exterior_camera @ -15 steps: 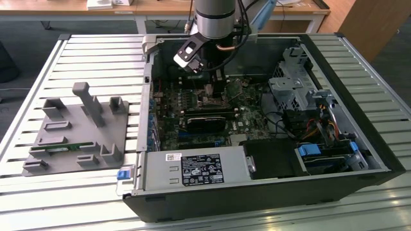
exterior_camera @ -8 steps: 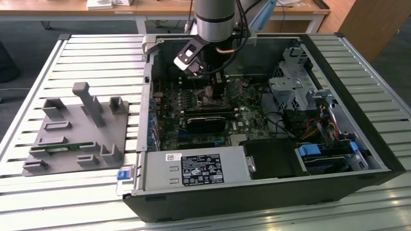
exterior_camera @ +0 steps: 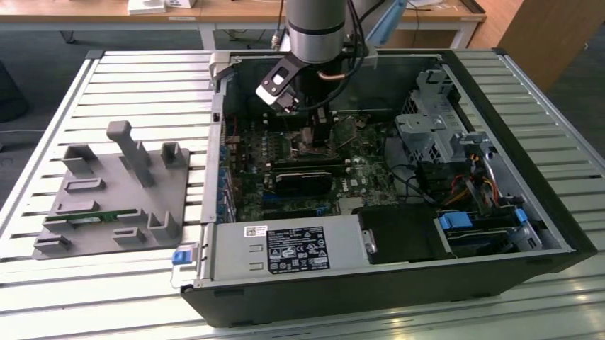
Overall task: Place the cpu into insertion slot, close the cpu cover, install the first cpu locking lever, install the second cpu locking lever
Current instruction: 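Place the cpu into insertion slot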
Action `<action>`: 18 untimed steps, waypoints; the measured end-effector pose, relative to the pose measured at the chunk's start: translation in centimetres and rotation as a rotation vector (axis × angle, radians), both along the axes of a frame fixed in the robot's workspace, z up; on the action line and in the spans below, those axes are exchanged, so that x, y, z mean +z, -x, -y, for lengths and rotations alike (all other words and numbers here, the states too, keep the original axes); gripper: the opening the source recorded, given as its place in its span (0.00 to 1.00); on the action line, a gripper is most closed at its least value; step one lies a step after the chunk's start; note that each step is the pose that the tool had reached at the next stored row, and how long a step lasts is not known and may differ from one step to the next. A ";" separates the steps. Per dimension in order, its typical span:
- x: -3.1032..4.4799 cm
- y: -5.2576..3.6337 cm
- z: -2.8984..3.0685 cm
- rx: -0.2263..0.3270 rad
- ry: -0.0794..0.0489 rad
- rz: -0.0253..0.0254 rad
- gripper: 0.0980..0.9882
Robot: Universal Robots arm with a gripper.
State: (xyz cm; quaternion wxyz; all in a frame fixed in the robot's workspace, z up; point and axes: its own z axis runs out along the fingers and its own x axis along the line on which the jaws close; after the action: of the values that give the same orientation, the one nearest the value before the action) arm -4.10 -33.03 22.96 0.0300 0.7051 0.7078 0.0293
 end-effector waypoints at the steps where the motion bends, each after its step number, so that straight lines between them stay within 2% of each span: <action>1: -0.02 0.00 0.00 0.000 0.000 -0.0001 0.49; 18: -0.64 0.05 -0.01 0.000 0.000 -0.0001 0.49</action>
State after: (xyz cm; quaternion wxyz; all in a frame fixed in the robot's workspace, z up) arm -4.15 -33.02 22.32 0.0300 0.7052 0.7078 0.0293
